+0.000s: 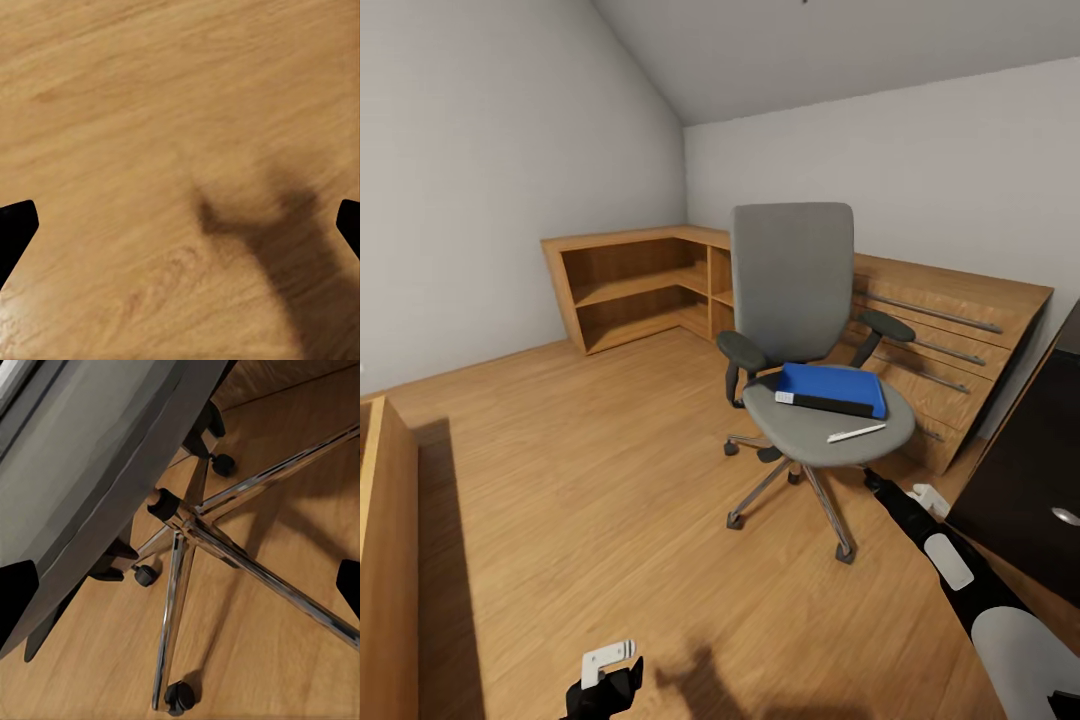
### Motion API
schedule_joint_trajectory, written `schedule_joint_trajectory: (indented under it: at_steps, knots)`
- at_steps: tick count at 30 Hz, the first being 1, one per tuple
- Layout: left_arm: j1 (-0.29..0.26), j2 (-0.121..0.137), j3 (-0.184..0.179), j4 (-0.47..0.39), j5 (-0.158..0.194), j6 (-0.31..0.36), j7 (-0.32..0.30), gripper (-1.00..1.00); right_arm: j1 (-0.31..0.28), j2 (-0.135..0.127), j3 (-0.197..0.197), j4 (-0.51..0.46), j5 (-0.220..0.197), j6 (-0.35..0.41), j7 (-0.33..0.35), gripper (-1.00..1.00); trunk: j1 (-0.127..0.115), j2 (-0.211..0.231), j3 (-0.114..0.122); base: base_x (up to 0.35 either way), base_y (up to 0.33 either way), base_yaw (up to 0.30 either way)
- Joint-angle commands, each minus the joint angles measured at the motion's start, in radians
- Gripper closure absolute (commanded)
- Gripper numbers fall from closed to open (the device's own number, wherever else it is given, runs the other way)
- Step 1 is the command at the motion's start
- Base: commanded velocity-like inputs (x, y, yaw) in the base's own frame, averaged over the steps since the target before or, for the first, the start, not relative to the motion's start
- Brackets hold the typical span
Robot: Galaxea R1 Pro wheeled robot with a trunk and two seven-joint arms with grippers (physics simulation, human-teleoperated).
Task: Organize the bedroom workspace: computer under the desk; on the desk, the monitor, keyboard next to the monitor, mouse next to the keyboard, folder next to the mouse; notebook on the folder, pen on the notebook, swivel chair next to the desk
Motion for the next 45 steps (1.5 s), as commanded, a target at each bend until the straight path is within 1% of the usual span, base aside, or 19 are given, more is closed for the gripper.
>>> schedule_joint_trajectory:
  at_steps: [1,6,12,21,22,25,28,29,32,35,37,40,41,45]
  knots:
    - [0.000,-0.001,0.001,0.000,0.007,-0.003,0.001,-1.00,0.000,0.000,-0.005,0.000,-0.009,0.009,0.005,-1.00,0.000,0.000,-0.001,-0.002,0.000,0.000]
    - [0.000,-0.002,0.001,0.000,0.007,-0.003,0.001,-1.00,0.000,0.001,-0.004,0.001,-0.008,0.007,0.004,-1.00,0.000,0.000,-0.001,-0.001,0.000,0.000]
    - [0.000,-0.003,0.001,0.000,0.007,-0.003,0.000,-1.00,0.000,0.002,-0.004,0.003,-0.007,-0.006,0.004,-1.00,-0.003,0.001,0.022,0.000,0.000,0.000]
    - [0.000,-0.003,0.001,0.001,0.007,-0.002,0.000,-1.00,0.000,0.009,-0.001,0.024,-0.003,-0.085,0.003,-1.00,-0.007,0.003,0.057,0.000,0.000,0.000]
    - [0.000,-0.003,0.001,0.001,0.007,-0.002,0.000,-1.00,0.000,0.011,-0.001,0.032,-0.003,-0.092,0.003,-1.00,-0.007,0.003,0.061,0.000,0.000,0.000]
    - [0.000,-0.003,0.001,0.001,0.007,-0.002,0.000,-1.00,0.000,0.013,0.000,0.065,-0.001,-0.105,0.002,-1.00,-0.019,0.024,0.070,0.000,0.000,0.000]
    - [0.000,-0.003,0.001,0.003,0.007,-0.001,0.000,-1.00,0.000,0.015,0.001,0.118,0.000,-0.122,0.002,-1.00,-0.030,0.045,0.080,0.000,0.000,0.000]
    - [0.000,-0.003,0.000,0.010,0.007,-0.001,0.000,-1.00,0.000,0.015,0.002,0.158,0.002,-0.149,0.002,-1.00,-0.034,0.052,0.083,0.000,0.000,0.000]
    - [0.000,-0.002,0.000,0.029,0.007,-0.001,0.000,-1.00,0.000,0.015,0.007,0.209,0.009,-0.214,0.004,-1.00,-0.046,0.073,0.092,0.000,0.000,0.000]
    - [0.000,-0.002,0.000,0.045,0.007,-0.001,0.000,-1.00,0.000,0.015,0.013,0.245,0.022,-0.278,0.005,-1.00,-0.057,0.094,0.102,0.000,0.000,0.000]
    - [0.000,-0.002,0.000,0.051,0.007,-0.001,0.000,-1.00,0.000,0.016,0.016,0.271,0.035,-0.309,0.005,-1.00,-0.065,0.108,0.108,0.000,0.000,0.000]
    - [0.000,-0.002,0.000,0.057,0.008,-0.001,0.000,-1.00,0.001,0.017,0.018,0.321,0.063,-0.337,0.005,-1.00,-0.076,0.129,0.117,0.000,0.000,0.000]
    - [0.000,-0.003,0.000,0.059,0.008,-0.001,0.000,-1.00,0.001,0.017,0.019,0.355,0.086,-0.348,0.005,-1.00,-0.080,0.136,0.121,0.000,0.000,0.000]
    - [0.000,-0.001,0.000,0.062,0.008,-0.001,0.000,-1.00,0.001,0.017,0.021,0.410,0.126,-0.362,0.004,-1.00,-0.096,0.164,0.133,0.000,0.000,0.000]
